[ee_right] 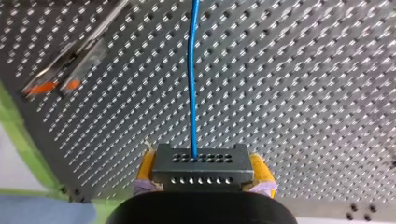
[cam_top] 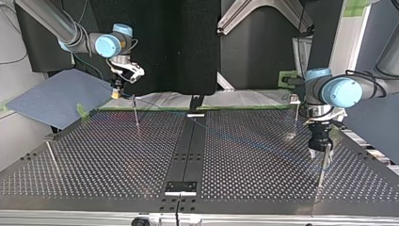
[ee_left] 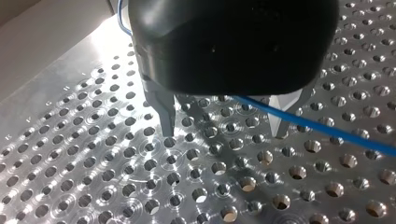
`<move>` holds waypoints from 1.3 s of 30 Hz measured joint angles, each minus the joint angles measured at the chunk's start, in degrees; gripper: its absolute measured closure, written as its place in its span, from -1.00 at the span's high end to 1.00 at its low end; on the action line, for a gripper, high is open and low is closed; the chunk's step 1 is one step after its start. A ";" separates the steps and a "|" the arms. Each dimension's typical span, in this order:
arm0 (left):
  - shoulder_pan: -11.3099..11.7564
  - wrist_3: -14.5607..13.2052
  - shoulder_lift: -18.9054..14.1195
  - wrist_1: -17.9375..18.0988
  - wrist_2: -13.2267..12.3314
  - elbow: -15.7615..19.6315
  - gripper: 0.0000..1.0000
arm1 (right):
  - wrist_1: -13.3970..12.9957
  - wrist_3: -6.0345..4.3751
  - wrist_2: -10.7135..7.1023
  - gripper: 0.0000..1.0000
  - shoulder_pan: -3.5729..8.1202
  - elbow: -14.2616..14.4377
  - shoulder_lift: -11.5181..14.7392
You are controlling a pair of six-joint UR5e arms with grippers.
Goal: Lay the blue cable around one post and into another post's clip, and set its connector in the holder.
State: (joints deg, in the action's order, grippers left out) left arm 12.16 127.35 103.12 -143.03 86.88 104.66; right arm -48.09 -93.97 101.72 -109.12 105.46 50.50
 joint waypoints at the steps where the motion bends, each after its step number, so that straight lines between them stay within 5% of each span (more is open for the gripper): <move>1: -0.02 0.00 0.00 -0.02 0.01 0.00 0.97 | -0.31 -0.09 -0.02 -1.00 0.14 0.43 0.00; 13: -0.03 0.00 0.00 -0.13 0.04 0.05 0.97 | -3.14 0.38 -0.07 -1.00 3.49 6.12 -0.77; 19: -0.05 0.00 0.00 -0.09 0.01 0.05 0.97 | -3.98 -0.50 -0.78 -1.00 6.28 8.63 -3.46; 32: -0.10 0.00 0.00 0.02 -0.04 0.03 0.97 | -10.37 -4.21 -7.37 -1.00 13.25 7.17 -10.41; 39: -0.11 0.00 0.01 0.02 -0.07 0.04 0.97 | -11.80 -4.58 -10.59 -1.00 16.47 4.10 -13.64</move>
State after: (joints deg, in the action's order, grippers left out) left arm 12.06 127.35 103.13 -143.01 86.81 104.69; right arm -59.89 -98.55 91.13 -92.65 109.56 36.86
